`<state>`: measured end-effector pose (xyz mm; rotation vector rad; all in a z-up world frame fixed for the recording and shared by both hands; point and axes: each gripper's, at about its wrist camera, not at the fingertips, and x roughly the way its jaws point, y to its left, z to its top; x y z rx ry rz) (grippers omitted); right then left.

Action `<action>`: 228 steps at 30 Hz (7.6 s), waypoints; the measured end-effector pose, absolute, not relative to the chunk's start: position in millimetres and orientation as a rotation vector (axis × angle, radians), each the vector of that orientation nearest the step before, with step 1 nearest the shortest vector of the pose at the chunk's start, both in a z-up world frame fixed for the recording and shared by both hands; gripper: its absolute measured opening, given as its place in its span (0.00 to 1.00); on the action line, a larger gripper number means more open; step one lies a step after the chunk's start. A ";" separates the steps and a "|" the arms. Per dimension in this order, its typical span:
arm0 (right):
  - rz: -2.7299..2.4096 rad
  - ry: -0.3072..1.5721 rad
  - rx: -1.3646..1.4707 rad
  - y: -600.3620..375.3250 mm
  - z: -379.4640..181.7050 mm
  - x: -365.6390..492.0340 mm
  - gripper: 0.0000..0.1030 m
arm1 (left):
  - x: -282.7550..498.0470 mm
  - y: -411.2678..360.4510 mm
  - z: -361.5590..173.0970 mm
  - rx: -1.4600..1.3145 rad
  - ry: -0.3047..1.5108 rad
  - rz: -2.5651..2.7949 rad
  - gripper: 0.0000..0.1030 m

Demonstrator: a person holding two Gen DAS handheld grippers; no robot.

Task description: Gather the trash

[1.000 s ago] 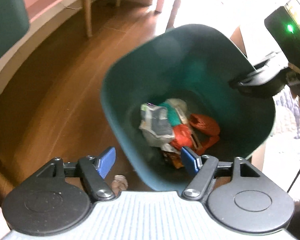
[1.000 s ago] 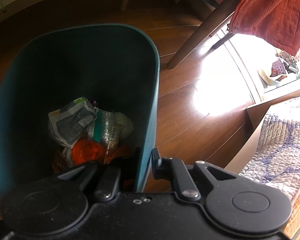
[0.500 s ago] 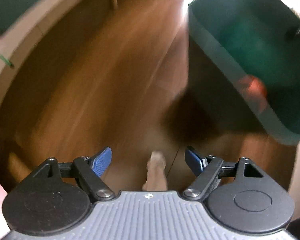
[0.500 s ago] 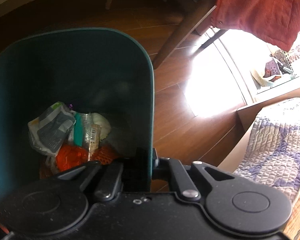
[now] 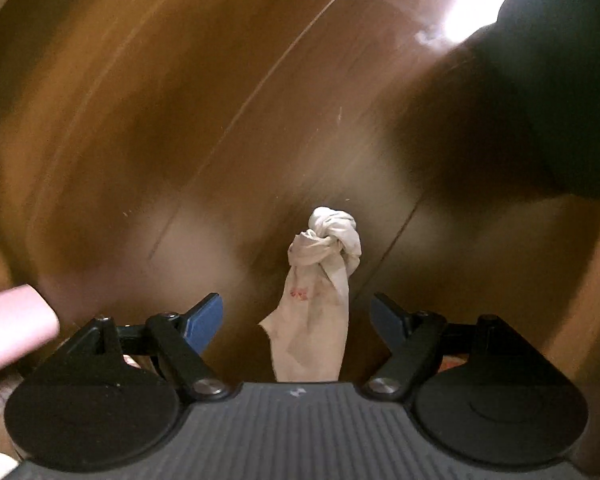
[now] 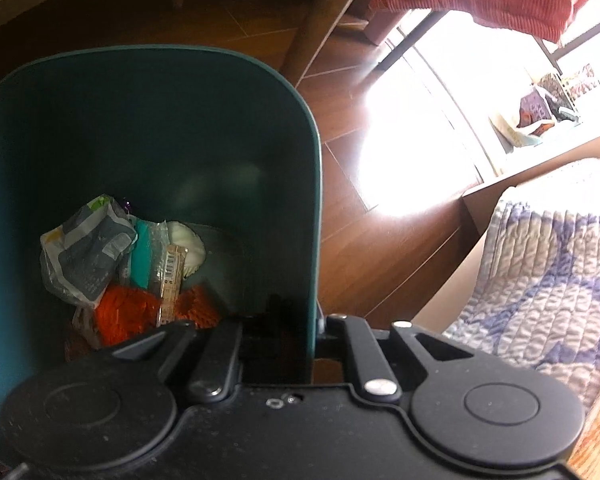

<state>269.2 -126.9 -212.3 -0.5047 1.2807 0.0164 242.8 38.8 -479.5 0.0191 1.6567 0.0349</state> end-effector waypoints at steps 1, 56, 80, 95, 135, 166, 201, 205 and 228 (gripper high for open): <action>0.014 1.286 -0.497 -127.0 -211.7 268.1 0.11 | 242.9 38.6 -484.1 0.011 1.662 0.043 0.78; 0.094 1.259 -0.434 -93.7 -187.3 262.1 0.07 | 234.6 12.8 -136.3 -0.187 1.105 -0.093 0.13; 0.121 1.347 -0.366 -141.3 -233.0 291.7 0.05 | 277.8 -43.3 -272.2 -0.204 1.375 -0.229 0.13; 0.104 1.366 -0.314 -203.5 -269.6 318.3 0.08 | 270.9 -44.1 -290.8 -0.089 1.390 -0.196 0.20; 0.101 1.056 0.037 -233.1 -120.1 184.5 0.48 | 167.7 -23.5 -100.5 0.010 1.005 -0.121 0.63; 0.157 0.786 0.094 -219.3 -10.7 24.9 1.00 | 42.9 -20.5 -19.0 -0.023 0.861 -0.171 0.79; 0.109 0.664 0.073 -200.4 -16.1 -12.5 1.00 | -0.7 -12.4 -14.7 0.042 0.814 -0.123 0.80; 0.107 0.658 0.072 -201.5 -15.2 -11.8 1.00 | -1.3 -14.4 -14.7 0.042 0.815 -0.118 0.80; 0.077 0.681 0.055 -199.3 -14.3 -8.3 1.00 | -2.8 -17.7 -13.2 0.076 0.816 -0.122 0.80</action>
